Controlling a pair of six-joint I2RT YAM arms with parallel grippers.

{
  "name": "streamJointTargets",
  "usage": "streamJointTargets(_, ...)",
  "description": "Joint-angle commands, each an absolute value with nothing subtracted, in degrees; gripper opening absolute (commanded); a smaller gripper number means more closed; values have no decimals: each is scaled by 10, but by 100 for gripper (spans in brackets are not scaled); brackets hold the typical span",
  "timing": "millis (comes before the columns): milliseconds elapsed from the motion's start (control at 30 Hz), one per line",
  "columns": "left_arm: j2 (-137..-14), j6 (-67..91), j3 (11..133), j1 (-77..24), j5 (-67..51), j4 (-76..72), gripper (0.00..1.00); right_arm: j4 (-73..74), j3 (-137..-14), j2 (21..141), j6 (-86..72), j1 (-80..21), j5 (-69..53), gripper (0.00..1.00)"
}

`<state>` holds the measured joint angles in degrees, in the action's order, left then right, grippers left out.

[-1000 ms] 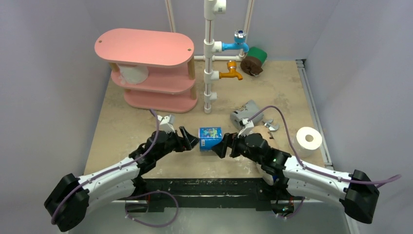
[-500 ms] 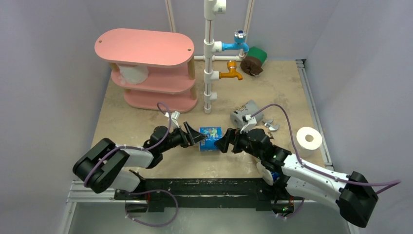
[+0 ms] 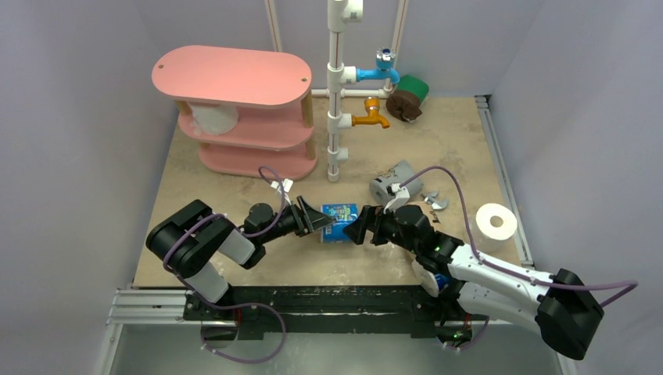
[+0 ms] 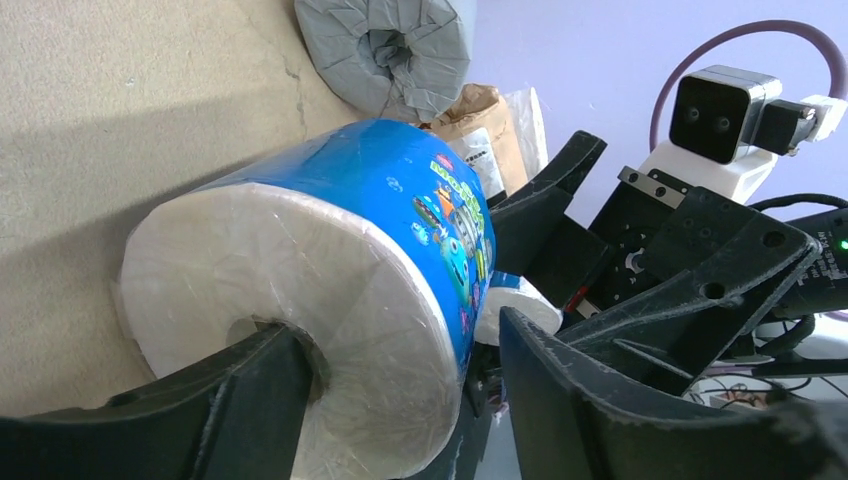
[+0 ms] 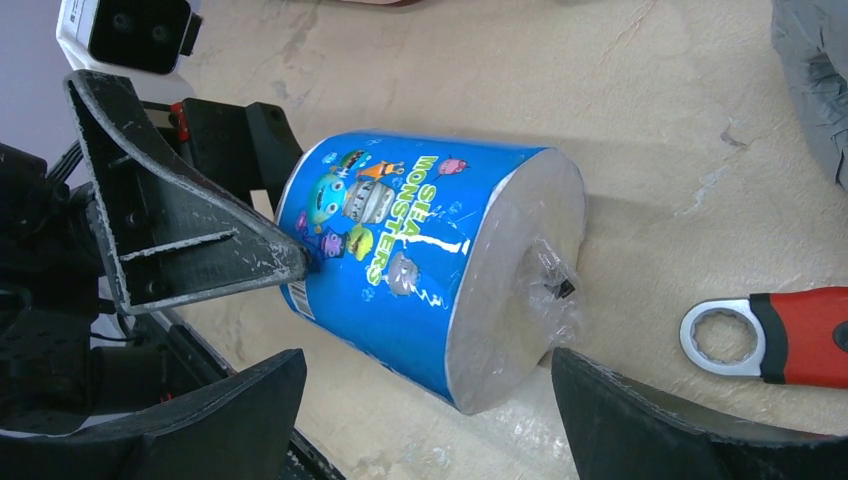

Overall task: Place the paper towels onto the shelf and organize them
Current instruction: Adjust the paper towel at the center of the board.

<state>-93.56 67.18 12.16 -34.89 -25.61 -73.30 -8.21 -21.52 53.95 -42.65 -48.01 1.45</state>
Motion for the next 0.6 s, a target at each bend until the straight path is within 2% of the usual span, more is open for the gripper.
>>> streamJointTargets(0, -927, 674, 133, -348, -268, -808, 62, -101, -241, 539, -421, -478, 9, 95)
streamJointTargets(433, -869, 673, 131, -348, -273, -771, 23, -50, -261, 494, -400, -477, 25, 95)
streamJointTargets(500, -815, 663, 130, -347, -266, -717, 21, -39, -264, 480, -395, -477, 30, 95)
streamJointTargets(567, -722, 619, 149, -350, -252, -565, 20, -32, -265, 467, -391, -477, 34, 95)
